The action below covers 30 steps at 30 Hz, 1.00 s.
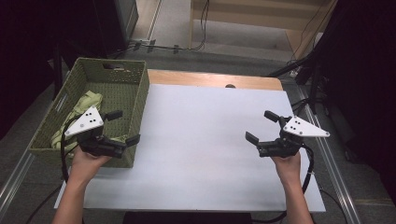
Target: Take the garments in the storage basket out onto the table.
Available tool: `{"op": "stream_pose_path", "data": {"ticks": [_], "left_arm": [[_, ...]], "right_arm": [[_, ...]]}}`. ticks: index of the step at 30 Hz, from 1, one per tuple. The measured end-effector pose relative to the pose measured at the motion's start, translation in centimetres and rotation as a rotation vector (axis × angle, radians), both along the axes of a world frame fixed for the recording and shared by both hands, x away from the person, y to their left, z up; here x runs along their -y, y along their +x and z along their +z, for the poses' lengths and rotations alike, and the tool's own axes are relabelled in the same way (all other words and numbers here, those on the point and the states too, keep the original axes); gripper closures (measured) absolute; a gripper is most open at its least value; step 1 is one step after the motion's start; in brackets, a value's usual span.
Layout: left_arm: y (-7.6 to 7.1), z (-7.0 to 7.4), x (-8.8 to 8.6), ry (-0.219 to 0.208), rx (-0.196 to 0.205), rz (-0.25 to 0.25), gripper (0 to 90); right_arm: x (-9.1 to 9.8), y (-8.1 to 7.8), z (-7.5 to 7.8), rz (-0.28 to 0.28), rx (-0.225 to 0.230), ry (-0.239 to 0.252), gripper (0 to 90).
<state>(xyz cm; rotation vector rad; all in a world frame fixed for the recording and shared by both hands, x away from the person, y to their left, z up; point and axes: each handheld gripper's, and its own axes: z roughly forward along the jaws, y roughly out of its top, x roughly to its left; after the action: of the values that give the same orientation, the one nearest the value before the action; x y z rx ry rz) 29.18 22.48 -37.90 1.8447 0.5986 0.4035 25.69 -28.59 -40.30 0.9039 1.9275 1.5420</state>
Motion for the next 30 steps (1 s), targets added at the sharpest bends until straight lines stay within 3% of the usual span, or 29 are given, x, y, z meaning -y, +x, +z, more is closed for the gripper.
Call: {"op": "stream_pose_path", "data": {"ticks": [5,15,25,30], "left_arm": [[0.0,0.0,-0.2,0.001,-0.012,0.01,0.1],[0.3,0.8,-0.6,0.043,-0.037,0.056,0.1],[1.6,2.0,-2.3,0.111,-0.056,0.179,0.1],[2.6,2.7,-4.2,0.156,-0.098,0.245,0.1]], "right_arm": [[-0.1,0.0,0.0,0.003,-0.001,-0.002,0.0],[0.2,-0.2,0.3,0.005,0.01,0.006,0.0],[0.2,0.0,0.3,0.004,0.005,0.005,0.0],[0.4,0.1,0.3,0.004,0.003,0.01,0.0]]}}
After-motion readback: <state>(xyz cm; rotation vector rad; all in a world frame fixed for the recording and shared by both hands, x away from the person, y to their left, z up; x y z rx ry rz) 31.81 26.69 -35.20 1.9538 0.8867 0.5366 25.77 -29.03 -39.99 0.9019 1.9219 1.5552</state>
